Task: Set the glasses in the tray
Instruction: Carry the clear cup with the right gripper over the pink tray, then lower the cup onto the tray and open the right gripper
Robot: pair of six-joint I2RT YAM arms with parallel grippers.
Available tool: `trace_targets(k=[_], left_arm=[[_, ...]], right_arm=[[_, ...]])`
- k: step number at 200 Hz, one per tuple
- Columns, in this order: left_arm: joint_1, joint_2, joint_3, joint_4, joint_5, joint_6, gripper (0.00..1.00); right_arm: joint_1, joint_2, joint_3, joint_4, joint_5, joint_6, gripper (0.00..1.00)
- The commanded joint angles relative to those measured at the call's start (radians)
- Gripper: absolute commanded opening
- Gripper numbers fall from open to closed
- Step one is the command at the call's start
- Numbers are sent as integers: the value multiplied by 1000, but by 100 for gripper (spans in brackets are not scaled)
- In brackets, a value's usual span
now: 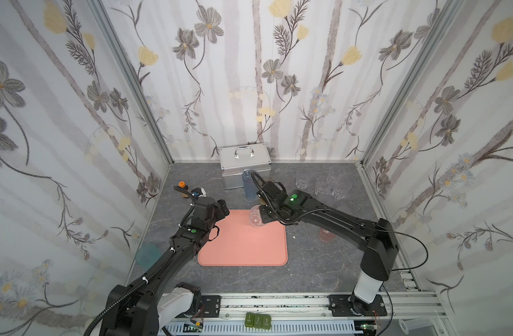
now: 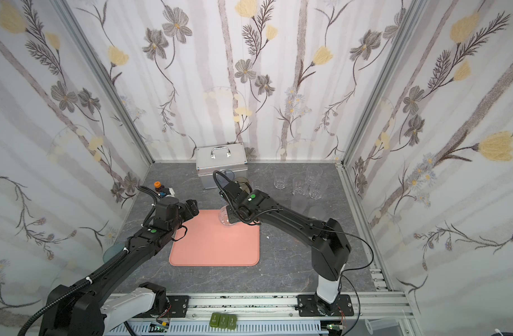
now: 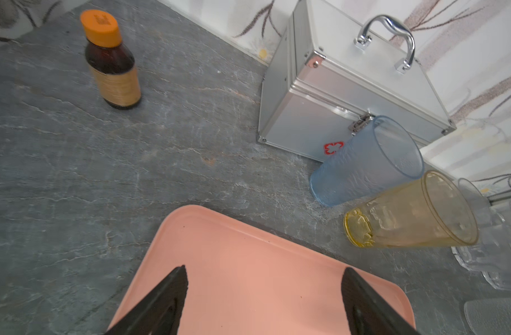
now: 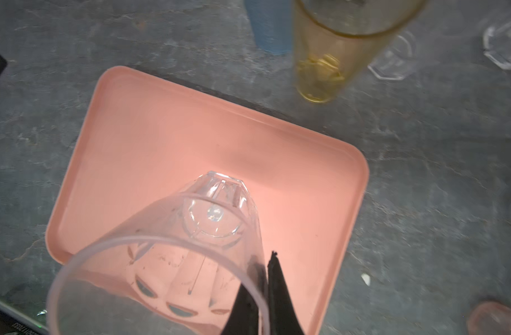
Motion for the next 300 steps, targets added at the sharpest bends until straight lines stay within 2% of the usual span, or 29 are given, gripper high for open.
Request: trace_targets(k=[1,68,80,111,132,154,175,213,300], left_arm=[[16,-41,18,-79,-43,-8,87],[49,-104,19,-115,-110,-24,88],[52,-93,25,-115,-99,-24,88],[53,-76,18,-113,-74,-30,88],[52,-72,21,-113,-59,-33,88],[52,-91,22,-112,-59,-37,88],[52,-107,17,-112,-60,-37,88],[52,-111,10,-112,-45,-45,87],[52,-92,19,-96,-22,-69,87]], right_arm=[[28,135,144,-5,-32,-9,3],[65,476,530,-85,-43,44,4],[66,489,531,-69,-45,52,5],[66,506,528,2,-66,73,18],[61,511,528,67,-102,93,23],[44,514,528,120,-161,140,21],[34,527,529,134,-163,170,17],[44,553,528,201,-181,236,17],[66,591,538,319,-46,325,18]])
